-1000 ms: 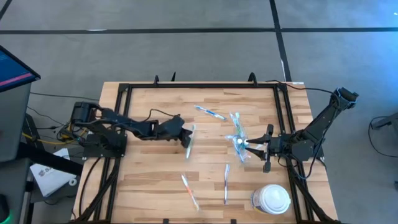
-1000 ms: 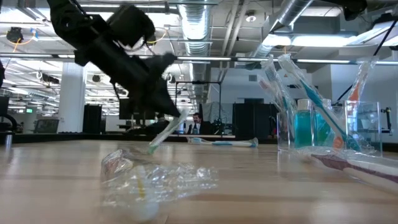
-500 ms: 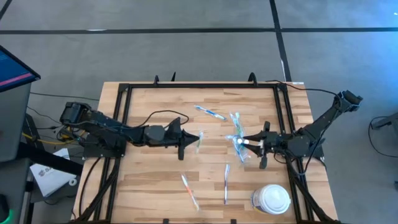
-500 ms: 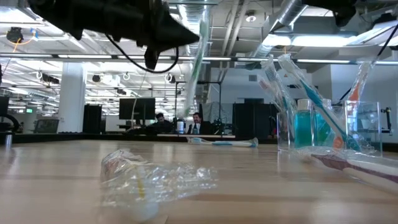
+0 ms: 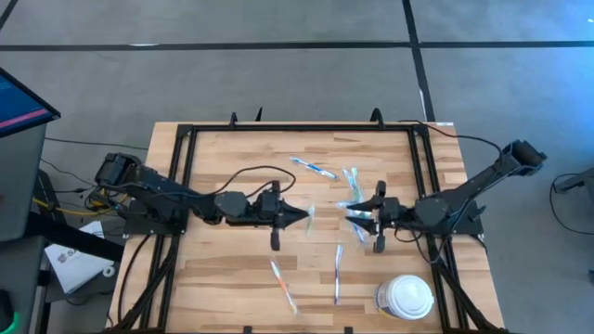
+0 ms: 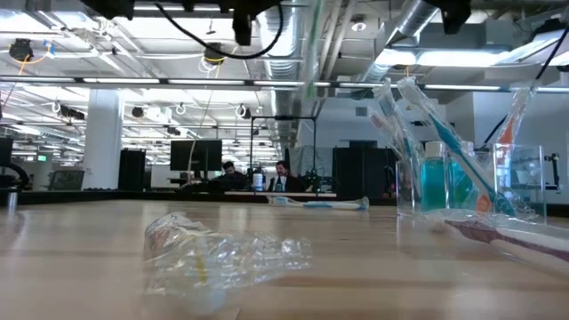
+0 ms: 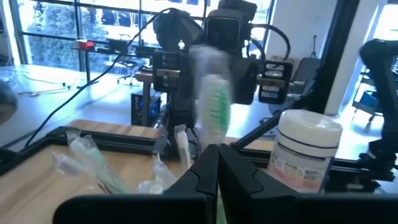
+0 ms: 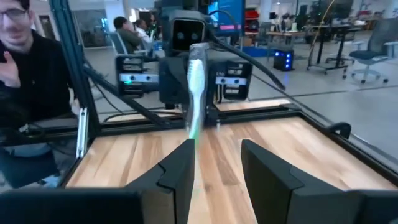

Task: Pick & Place toothbrushing station
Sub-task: Put the green toothbrush into the transparent organizer

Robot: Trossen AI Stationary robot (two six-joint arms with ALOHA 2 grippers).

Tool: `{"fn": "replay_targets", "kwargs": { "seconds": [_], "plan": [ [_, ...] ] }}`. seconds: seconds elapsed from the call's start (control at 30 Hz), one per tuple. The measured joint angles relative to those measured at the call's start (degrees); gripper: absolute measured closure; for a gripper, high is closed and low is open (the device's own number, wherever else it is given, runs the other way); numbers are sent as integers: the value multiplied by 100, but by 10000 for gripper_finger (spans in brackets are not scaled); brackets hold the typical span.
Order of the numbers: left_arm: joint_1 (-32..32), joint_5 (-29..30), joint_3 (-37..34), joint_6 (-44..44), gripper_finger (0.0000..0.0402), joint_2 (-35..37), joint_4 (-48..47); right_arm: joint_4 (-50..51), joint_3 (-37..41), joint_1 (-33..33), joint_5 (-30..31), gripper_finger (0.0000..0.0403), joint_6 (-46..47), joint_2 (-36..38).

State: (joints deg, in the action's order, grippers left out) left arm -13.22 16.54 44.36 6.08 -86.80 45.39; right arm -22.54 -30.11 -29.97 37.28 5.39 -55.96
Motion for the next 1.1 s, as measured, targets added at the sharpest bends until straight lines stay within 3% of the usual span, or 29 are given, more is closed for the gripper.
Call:
{"fn": "replay_targets", "kwargs": {
  "seconds": [0.2,0.5,1.1],
  "plan": [
    [-4,8,399,-116,401,-410,22,-290,0,174,-11,280,-136,-243],
    [1,-198,982,-288,401,-864,76,-378,-221,364,-595,281,-241,-591],
    [7,-202,1007,-412,401,-871,67,-304,-752,740,-1038,287,-243,-1473]
  ]
}}
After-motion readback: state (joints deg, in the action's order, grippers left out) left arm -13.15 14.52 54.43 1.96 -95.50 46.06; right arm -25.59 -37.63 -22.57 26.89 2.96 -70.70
